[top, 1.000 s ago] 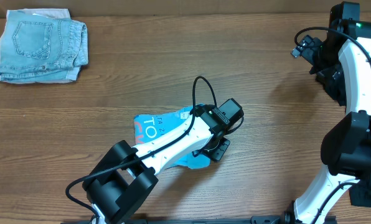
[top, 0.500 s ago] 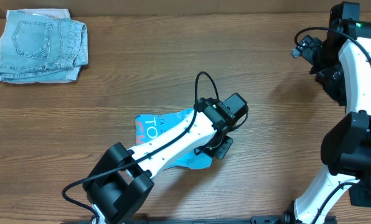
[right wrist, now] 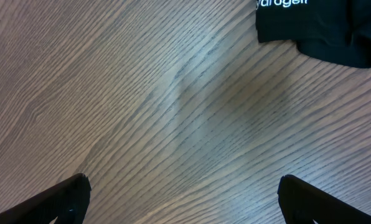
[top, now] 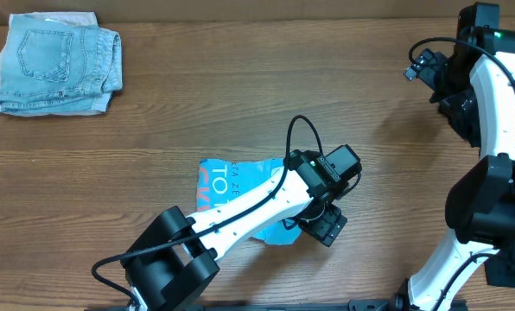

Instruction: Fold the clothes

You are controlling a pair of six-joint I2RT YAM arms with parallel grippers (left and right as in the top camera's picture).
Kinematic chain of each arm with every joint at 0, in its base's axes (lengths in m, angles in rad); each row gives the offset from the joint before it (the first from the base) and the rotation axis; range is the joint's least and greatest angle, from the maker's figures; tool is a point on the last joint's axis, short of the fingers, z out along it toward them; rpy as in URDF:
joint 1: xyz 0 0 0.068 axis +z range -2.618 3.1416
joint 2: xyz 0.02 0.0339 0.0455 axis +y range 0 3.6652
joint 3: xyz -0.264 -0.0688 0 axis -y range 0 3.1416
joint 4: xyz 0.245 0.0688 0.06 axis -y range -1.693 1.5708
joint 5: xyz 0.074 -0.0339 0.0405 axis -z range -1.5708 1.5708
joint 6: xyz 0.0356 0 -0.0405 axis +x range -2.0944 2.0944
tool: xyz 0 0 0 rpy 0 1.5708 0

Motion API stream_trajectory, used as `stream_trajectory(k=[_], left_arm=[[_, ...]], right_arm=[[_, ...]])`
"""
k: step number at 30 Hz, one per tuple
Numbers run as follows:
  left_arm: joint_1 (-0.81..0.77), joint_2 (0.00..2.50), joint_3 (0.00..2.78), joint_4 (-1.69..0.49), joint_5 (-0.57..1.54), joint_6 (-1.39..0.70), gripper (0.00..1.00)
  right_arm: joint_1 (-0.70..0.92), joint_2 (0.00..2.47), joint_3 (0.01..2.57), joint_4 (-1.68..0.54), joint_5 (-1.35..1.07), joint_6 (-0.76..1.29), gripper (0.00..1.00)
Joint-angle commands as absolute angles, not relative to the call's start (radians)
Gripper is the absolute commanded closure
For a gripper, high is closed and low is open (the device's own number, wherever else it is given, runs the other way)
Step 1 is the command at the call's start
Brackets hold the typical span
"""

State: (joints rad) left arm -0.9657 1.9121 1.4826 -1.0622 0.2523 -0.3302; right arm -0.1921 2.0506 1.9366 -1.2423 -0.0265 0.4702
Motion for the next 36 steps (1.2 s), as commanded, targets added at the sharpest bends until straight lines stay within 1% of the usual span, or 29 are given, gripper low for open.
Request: stream_trajectory(k=[1,3,5,6,8,11,12,15,20,22,25,27,29,31,32,36], left_arm=[[-0.97,1.909,1.489,-1.073,0.319,-0.28,0.15],[-0.967,1.905,1.51,-1.098,0.313,-0.281,0.18],[-0.955,1.899,1.547,-1.131,0.283,-0.282,0.17],[-0.945,1.896,1.574,-1.159,0.25,-0.297,0.16],[-0.926,1.892,1.616,-1.216,0.165,-0.345,0.09],[-0.886,1.892,1.647,-1.335,0.013,-0.439,0.03],[-0.876,1.892,1.644,-1.362,-0.006,-0.454,0.02],[-0.849,1.893,1.595,-1.399,0.009,-0.457,0.02],[-0.867,1.893,1.442,-1.293,0.093,-0.449,0.02],[-0.879,1.893,1.396,-1.239,0.136,-0.45,0.03],[-0.888,1.893,1.36,-1.197,0.187,-0.45,0.08],[-0.896,1.893,1.348,-1.188,0.215,-0.45,0.16],[-0.905,1.893,1.339,-1.186,0.231,-0.451,0.28],[-0.92,1.893,1.319,-1.164,0.238,-0.454,0.35],[-0.928,1.893,1.304,-1.148,0.243,-0.455,0.36],[-0.949,1.893,1.237,-1.086,0.26,-0.462,0.35]], right_arm=[[-0.196,2.02,1.952,-1.238,-0.028,0.467,0.0],[-0.196,2.02,1.952,-1.238,-0.028,0.467,0.0],[-0.196,2.02,1.952,-1.238,-0.028,0.467,0.0],[-0.196,2.02,1.952,-1.238,-0.028,0.467,0.0],[-0.196,2.02,1.952,-1.238,-0.028,0.467,0.0],[-0.196,2.02,1.952,-1.238,-0.028,0.467,0.0],[-0.196,2.02,1.952,-1.238,-0.028,0.467,0.0],[-0.196,2.02,1.952,-1.238,-0.028,0.467,0.0],[-0.196,2.02,1.952,-1.238,-0.028,0.467,0.0],[-0.196,2.02,1.952,-1.238,-0.028,0.467,0.0],[-0.196,2.02,1.952,-1.238,-0.028,0.467,0.0],[-0.196,2.02,1.952,-1.238,-0.028,0.467,0.0],[-0.196,2.02,1.952,-1.238,-0.028,0.467,0.0],[-0.196,2.02,1.952,-1.238,-0.028,0.467,0.0],[-0.196,2.02,1.952,-1.238,-0.028,0.467,0.0],[-0.196,2.02,1.952,-1.238,-0.028,0.467,0.0]])
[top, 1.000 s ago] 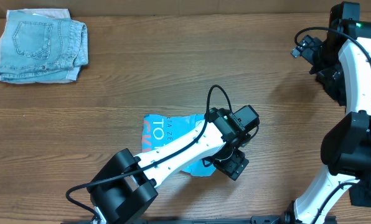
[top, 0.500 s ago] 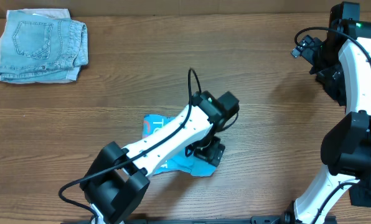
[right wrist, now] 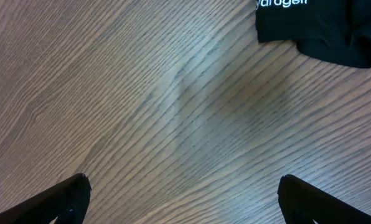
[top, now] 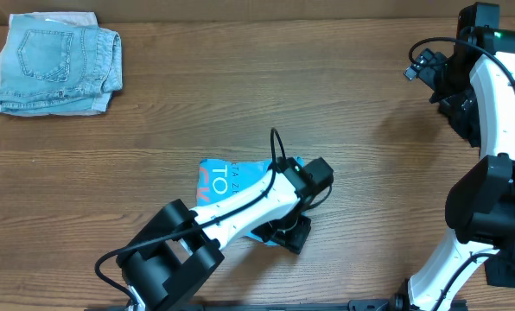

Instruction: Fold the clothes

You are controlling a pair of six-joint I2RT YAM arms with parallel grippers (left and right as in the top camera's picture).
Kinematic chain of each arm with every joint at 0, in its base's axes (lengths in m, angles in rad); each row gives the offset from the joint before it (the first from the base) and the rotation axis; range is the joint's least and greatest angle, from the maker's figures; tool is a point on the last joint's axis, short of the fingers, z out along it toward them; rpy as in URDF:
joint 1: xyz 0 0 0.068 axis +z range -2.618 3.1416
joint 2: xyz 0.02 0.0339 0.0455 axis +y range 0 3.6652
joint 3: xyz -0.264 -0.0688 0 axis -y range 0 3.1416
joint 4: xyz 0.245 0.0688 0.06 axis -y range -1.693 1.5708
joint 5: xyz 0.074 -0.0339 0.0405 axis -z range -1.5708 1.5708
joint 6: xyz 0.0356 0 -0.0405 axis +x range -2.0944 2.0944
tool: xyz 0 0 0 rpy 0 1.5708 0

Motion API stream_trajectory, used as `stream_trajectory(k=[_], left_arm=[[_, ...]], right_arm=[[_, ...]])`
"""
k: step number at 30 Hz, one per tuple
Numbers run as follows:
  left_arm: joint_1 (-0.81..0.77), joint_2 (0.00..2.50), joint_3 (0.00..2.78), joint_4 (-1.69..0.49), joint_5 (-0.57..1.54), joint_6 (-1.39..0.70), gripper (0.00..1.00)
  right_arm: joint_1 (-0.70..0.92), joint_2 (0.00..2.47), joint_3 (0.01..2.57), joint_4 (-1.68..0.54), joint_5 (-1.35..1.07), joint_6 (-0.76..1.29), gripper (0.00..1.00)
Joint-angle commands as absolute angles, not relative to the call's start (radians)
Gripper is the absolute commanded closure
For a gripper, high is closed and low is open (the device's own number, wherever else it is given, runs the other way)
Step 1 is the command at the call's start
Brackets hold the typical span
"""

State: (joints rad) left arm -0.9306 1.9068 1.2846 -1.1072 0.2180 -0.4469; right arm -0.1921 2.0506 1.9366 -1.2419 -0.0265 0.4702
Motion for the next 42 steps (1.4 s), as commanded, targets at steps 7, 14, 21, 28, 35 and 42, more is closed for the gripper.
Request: stream_trajectory(k=[7,14,21,28,35,42], left_arm=[[-0.934,1.893,1.161,-1.013,0.26,-0.472,0.96],[-0.963,1.891,1.177,-1.026,0.38,-0.376,0.96],[-0.979,1.844,1.37,-1.19,0.226,-0.371,0.96],[-0.903,1.818,1.501,-1.221,-0.027,-0.408,0.29],[-0.825,1.86,1.375,-1.063,0.136,-0.381,0.49],[-0.862,1.932,1.29,-0.955,0.301,-0.37,0.7]], right_arm=[[-0.196,2.02,1.952,-1.238,-0.028,0.467,0.0],[-0.196,2.02,1.952,-1.238,-0.028,0.467,0.0],[-0.196,2.02,1.952,-1.238,-0.028,0.467,0.0],[-0.196,2.02,1.952,-1.237,-0.028,0.467,0.0],[-0.196,2.02,1.952,-1.236,-0.028,0.467,0.0],[-0.196,2.02,1.952,-1.236,-0.028,0.467,0.0]])
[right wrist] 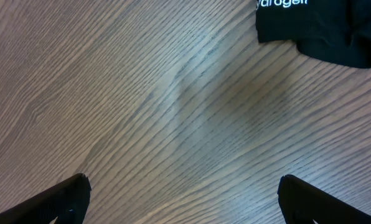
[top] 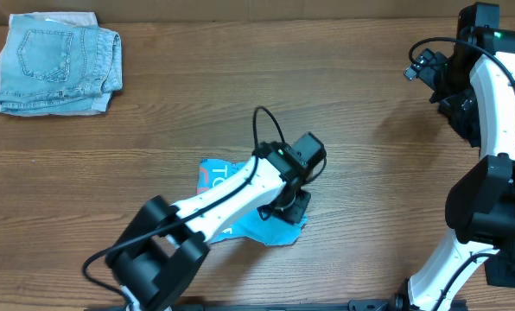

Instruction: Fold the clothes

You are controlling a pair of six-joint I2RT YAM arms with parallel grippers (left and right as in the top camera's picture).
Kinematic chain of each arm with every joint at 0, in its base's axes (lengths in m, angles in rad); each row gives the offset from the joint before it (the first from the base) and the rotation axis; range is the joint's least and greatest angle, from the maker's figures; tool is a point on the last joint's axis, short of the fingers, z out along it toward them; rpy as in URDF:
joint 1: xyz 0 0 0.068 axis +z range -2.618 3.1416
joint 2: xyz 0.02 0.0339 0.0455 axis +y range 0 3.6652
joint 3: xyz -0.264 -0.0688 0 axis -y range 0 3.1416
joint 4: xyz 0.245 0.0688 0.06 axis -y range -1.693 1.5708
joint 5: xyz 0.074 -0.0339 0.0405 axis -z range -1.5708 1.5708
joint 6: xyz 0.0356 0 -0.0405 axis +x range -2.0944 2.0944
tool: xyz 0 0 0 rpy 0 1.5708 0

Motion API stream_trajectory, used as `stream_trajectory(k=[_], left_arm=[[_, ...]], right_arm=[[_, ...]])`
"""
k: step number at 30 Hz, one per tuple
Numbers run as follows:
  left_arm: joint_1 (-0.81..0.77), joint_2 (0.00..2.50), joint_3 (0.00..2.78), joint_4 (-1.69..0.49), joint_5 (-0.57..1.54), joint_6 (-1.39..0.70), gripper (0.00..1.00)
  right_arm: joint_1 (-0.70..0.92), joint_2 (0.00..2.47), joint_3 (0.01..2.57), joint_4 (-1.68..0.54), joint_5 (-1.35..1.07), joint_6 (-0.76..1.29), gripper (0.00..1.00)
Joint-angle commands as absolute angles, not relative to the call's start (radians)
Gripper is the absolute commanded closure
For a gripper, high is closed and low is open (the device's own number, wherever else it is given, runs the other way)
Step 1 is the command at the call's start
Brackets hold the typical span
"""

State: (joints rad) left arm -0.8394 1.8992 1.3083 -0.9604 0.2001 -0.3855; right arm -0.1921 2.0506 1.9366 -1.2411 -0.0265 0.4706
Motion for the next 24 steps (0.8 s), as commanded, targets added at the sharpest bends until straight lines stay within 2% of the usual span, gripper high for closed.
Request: stream_trajectory(k=[1,5,8,15,17,20,21,22,23,24], left_arm=[[-0.867,1.944,1.29,-0.957,0.321,-0.369,0.71],[-0.89,1.987,1.29,-0.98,0.416,-0.353,0.74],[-0.898,1.995,1.29,-1.002,0.469,-0.336,0.87],[-0.9,1.993,1.333,-1.069,0.469,-0.313,0.91],[-0.9,1.992,1.377,-1.119,0.446,-0.268,0.96],[-0.891,1.951,1.494,-1.189,0.303,-0.266,0.95],[-0.889,1.94,1.516,-1.202,0.274,-0.266,0.91],[-0.884,1.931,1.539,-1.216,0.242,-0.27,0.83],[-0.873,1.911,1.576,-1.245,0.175,-0.286,0.63],[-0.855,1.891,1.613,-1.286,0.078,-0.324,0.05]], right_arm=[[-0.196,2.02,1.952,-1.236,-0.028,0.467,0.0],[-0.196,2.02,1.952,-1.236,-0.028,0.467,0.0],[-0.196,2.02,1.952,-1.236,-0.028,0.467,0.0],[-0.196,2.02,1.952,-1.235,-0.028,0.467,0.0],[-0.196,2.02,1.952,-1.236,-0.028,0.467,0.0],[-0.196,2.02,1.952,-1.235,-0.028,0.467,0.0],[-0.196,2.02,1.952,-1.236,-0.028,0.467,0.0],[-0.196,2.02,1.952,-1.236,-0.028,0.467,0.0],[-0.196,2.02,1.952,-1.236,-0.028,0.467,0.0],[-0.196,2.02,1.952,-1.236,-0.028,0.467,0.0]])
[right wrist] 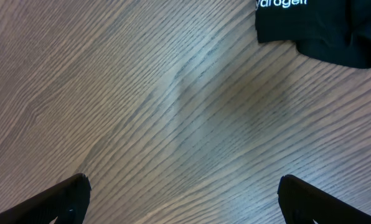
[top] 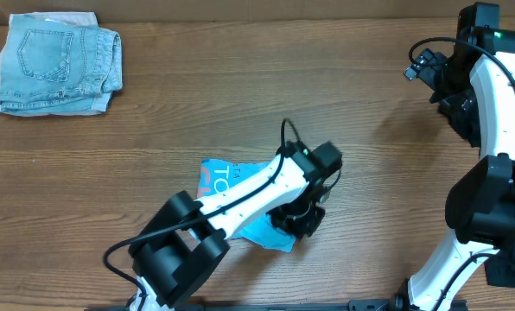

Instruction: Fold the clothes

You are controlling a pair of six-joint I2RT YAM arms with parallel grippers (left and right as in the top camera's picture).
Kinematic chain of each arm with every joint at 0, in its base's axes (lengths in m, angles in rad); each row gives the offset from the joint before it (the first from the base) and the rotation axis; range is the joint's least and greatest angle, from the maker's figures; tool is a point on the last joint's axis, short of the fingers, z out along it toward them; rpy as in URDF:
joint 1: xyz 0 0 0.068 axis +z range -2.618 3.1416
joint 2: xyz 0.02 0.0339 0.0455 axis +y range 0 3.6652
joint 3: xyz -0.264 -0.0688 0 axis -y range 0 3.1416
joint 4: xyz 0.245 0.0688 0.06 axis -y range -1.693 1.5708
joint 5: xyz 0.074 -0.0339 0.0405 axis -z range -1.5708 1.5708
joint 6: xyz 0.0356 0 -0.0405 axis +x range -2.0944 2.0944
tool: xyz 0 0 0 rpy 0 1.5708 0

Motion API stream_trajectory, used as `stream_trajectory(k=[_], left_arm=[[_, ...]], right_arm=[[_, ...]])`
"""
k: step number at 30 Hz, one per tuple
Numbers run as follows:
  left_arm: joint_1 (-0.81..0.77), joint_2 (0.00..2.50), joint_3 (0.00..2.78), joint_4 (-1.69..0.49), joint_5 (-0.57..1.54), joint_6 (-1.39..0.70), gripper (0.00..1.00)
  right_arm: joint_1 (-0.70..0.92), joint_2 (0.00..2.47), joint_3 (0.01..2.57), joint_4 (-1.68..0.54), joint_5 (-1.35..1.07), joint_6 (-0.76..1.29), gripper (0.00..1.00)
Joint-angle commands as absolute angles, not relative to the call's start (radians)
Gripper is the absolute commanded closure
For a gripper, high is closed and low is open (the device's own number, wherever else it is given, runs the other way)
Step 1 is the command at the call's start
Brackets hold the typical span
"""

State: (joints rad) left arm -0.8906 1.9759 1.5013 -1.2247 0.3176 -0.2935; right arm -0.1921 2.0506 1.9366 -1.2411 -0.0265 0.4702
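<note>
A bright blue T-shirt with white and red print (top: 225, 180) lies bunched on the wooden table (top: 240, 112), front centre. My left gripper (top: 299, 218) is low over the shirt's right edge, and the arm covers much of the cloth. Its jaws are hidden from above. A folded pair of light blue jeans (top: 59, 59) rests at the far left corner on something white. My right gripper (top: 420, 62) hovers at the far right, and its wrist view shows the gripper (right wrist: 182, 186) open over bare wood with nothing between the fingers (right wrist: 67, 199).
A black garment with white lettering (right wrist: 316, 25) lies at the upper right of the right wrist view. The right arm's column (top: 491, 199) stands along the table's right side. The left arm's base (top: 167, 276) sits at the front edge.
My left gripper has moved a little toward the front and right along the blue shirt's right edge. The cloth's lower right flap looks slightly smaller. The right arm has not moved.
My left gripper was first just right of the blue shirt's lower right corner. Then it stood further left over that corner, then higher on the right edge, and now between those spots. The shirt stays bunched. Jeans and right arm have stayed still.
</note>
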Motion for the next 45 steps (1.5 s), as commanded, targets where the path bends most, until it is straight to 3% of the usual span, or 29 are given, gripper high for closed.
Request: stream_trajectory(k=[1,8,10,14,15,18,20,29,32,34,45], left_arm=[[-0.84,1.88,1.631,-1.314,0.019,-0.349,0.0],[-0.67,1.859,1.602,-1.409,-0.054,-0.369,0.0],[-0.631,1.859,1.559,-1.402,-0.031,-0.382,0.06],[-0.594,1.859,1.43,-1.353,0.054,-0.381,0.23],[-0.593,1.859,1.398,-1.341,0.055,-0.382,0.31],[-0.593,1.859,1.29,-1.295,0.094,-0.383,0.68],[-0.595,1.859,1.24,-1.276,0.128,-0.384,0.76],[-0.595,1.859,1.029,-1.142,0.128,-0.452,0.78],[-0.596,1.859,0.997,-1.137,0.162,-0.453,0.85],[-0.596,1.858,0.997,-1.137,0.189,-0.453,0.96],[-0.597,1.66,1.148,-1.229,0.115,-0.438,0.96]], right_arm=[[-0.196,2.02,1.952,-1.236,-0.028,0.467,0.0],[-0.196,2.02,1.952,-1.236,-0.028,0.467,0.0],[-0.196,2.02,1.952,-1.236,-0.028,0.467,0.0],[-0.196,2.02,1.952,-1.235,-0.028,0.467,0.0],[-0.196,2.02,1.952,-1.236,-0.028,0.467,0.0],[-0.196,2.02,1.952,-1.236,-0.028,0.467,0.0],[-0.196,2.02,1.952,-1.236,-0.028,0.467,0.0],[-0.196,2.02,1.951,-1.235,-0.028,0.467,0.0],[-0.196,2.02,1.952,-1.236,-0.028,0.467,0.0],[-0.196,2.02,1.952,-1.235,-0.028,0.467,0.0],[-0.196,2.02,1.952,-1.236,-0.028,0.467,0.0]])
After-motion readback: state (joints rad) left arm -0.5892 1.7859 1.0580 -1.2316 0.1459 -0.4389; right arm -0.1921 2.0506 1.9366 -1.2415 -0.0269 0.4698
